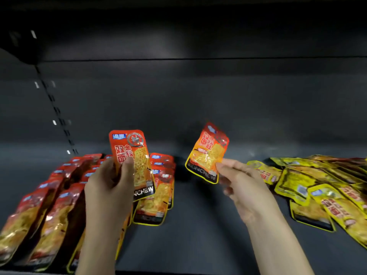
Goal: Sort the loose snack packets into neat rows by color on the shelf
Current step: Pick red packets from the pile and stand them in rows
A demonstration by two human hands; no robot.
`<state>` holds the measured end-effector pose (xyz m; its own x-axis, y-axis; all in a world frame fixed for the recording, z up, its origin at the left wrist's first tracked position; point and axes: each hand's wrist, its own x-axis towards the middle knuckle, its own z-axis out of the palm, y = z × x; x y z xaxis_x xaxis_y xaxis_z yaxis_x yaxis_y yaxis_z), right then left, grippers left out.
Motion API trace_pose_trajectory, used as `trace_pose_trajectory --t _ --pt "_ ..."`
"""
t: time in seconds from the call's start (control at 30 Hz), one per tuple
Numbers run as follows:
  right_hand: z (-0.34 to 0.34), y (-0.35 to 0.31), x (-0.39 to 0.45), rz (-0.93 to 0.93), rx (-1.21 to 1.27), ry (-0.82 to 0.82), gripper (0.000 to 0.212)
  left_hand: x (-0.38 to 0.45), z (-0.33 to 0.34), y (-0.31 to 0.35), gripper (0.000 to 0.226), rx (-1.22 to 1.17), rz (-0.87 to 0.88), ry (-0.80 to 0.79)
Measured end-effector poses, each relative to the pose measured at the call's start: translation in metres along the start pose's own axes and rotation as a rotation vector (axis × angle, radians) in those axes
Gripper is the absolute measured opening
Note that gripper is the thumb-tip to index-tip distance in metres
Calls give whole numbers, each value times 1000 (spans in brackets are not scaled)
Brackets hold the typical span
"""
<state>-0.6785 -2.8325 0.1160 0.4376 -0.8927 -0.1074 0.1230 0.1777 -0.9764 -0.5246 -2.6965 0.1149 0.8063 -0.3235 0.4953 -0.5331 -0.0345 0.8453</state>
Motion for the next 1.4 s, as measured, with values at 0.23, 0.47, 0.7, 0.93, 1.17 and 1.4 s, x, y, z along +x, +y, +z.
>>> trace_pose_trajectory --t 0.23,0.47,0.7,0.93,1.17,1.4 --pt "30 14 -8 -20 -330 -138 5 19 -27 -16 45 -21 -28 -43" --pt "54 26 -17 79 -554 -293 14 20 -41 -24 36 -77 -109 -73" --pt "64 38 -16 134 -735 -320 7 20 -54 -24 33 -123 -208 -74" --pt "63 39 -18 98 -855 -303 3 18 -59 -22 17 -172 -243 -68" --pt "62 43 -16 62 -881 -296 7 12 -63 -14 12 -115 -200 -116" --pt "49 42 -10 -22 -847 -119 25 8 -69 -9 15 -29 -171 -350"
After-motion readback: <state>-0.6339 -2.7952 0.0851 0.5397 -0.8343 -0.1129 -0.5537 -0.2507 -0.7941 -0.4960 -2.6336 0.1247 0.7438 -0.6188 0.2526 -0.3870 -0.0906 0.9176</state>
